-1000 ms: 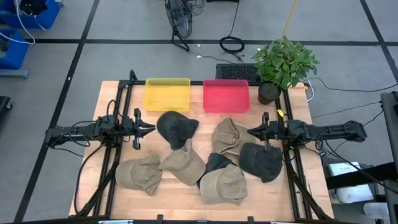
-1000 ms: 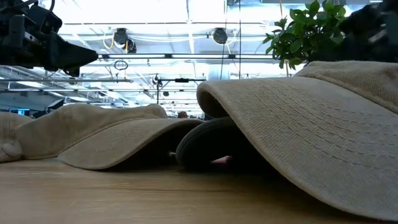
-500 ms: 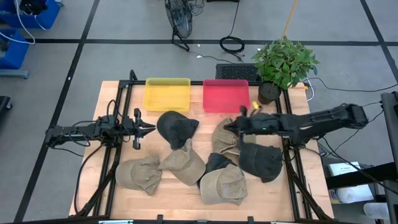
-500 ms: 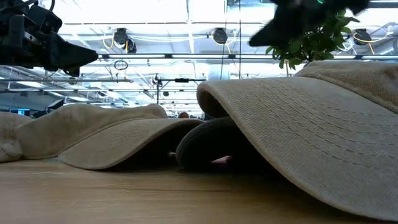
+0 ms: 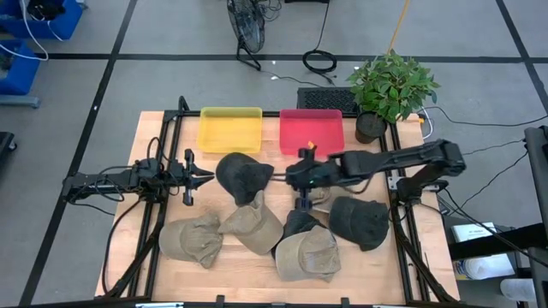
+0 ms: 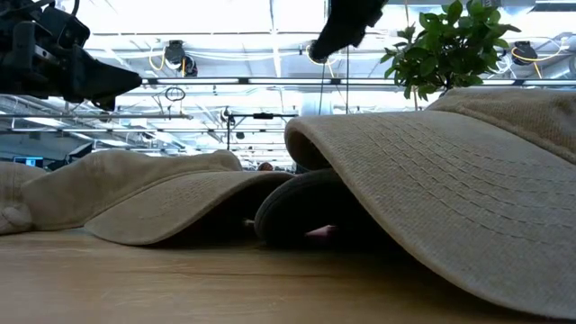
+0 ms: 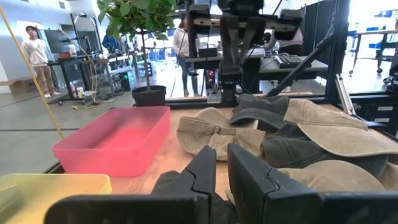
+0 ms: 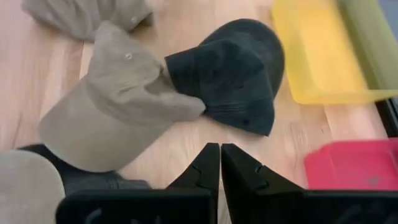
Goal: Pick & Place hat
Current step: Put the brown cap into the red bin
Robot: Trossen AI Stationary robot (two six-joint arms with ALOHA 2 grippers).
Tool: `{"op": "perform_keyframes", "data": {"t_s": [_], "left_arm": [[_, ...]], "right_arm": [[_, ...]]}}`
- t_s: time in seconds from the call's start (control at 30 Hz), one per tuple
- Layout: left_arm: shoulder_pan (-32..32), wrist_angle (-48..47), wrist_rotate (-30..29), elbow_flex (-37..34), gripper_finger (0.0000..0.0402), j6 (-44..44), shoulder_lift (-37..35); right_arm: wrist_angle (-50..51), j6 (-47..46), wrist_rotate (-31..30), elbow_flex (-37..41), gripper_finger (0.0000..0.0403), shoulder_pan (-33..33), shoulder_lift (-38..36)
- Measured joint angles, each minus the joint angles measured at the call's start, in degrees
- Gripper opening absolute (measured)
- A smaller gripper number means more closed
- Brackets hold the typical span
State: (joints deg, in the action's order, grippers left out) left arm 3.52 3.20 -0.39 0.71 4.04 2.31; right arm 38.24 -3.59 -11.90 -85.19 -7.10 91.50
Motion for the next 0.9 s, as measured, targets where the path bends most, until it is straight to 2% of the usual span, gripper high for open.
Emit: {"op": "perform_keyframes", "data": {"t_s": [0.13, 0.3, 0.63, 0.77, 0.9], "left_arm": [[0.00, 0.00, 0.01, 0.00, 0.0049, 0.00, 0.00], [-0.01, 0.00, 0.03, 0.00, 0.0049, -0.01, 0.00], [0.01, 0.00, 0.06, 0.00, 0.0049, 0.01, 0.00], [0.01, 0.00, 0.06, 0.00, 0.0049, 0.01, 0.00], [-0.01, 0.00, 0.04, 0.00, 0.0049, 0.00, -0.01]], "right_arm": [[4.74, 1.89, -0.11, -6.39, 0.0044, -2.13, 5.42], [14.18, 2.58, -0.15, -11.54, 0.0106, -4.00, 12.21], [27.51, 2.77, -0.11, -12.15, 0.0234, -4.60, 21.06], [29.76, 2.60, 0.07, -12.15, 0.0259, -4.58, 24.03], [31.59, 0.97, 0.68, -12.04, 0.0265, -4.60, 25.75]]}}
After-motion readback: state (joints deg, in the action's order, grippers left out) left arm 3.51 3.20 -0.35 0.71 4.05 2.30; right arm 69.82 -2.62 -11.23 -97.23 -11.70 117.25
